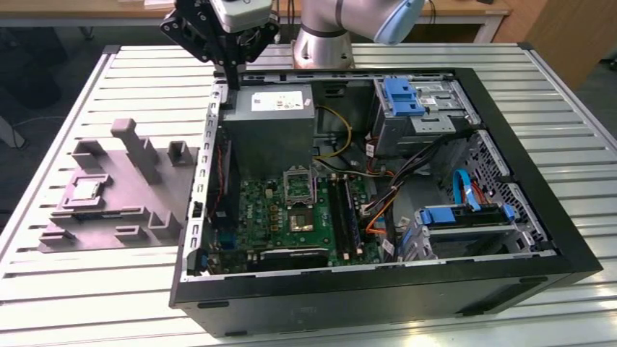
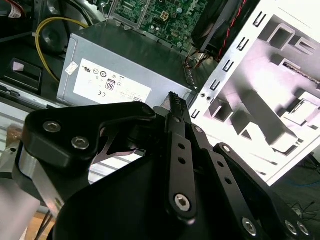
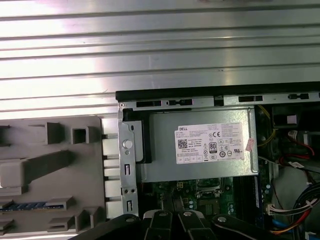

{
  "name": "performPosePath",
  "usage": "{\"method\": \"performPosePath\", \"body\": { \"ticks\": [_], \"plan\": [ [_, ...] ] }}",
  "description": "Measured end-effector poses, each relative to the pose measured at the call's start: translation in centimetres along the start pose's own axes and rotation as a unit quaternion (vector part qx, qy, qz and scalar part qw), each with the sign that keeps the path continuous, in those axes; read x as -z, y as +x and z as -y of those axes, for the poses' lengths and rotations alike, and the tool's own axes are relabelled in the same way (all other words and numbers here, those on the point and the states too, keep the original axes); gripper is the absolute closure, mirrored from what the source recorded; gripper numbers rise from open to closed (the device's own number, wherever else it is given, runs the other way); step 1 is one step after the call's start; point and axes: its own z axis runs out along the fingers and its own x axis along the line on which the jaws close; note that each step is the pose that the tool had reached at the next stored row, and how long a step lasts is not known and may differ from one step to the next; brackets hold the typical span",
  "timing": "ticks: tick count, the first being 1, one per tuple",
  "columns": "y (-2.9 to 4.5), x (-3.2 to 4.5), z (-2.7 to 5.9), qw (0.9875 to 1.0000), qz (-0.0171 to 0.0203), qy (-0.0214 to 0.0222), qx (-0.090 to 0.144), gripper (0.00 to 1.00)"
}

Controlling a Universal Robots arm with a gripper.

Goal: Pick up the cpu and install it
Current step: 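Reach for the cpu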

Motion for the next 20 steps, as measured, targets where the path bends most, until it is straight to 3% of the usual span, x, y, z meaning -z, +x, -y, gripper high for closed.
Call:
{"method": "performPosePath", "body": {
  "ticks": [20],
  "plan": [
    [0.41, -0.01, 0.03, 1.0000, 0.0000, 0.0000, 0.000, 0.89]
  ]
}}
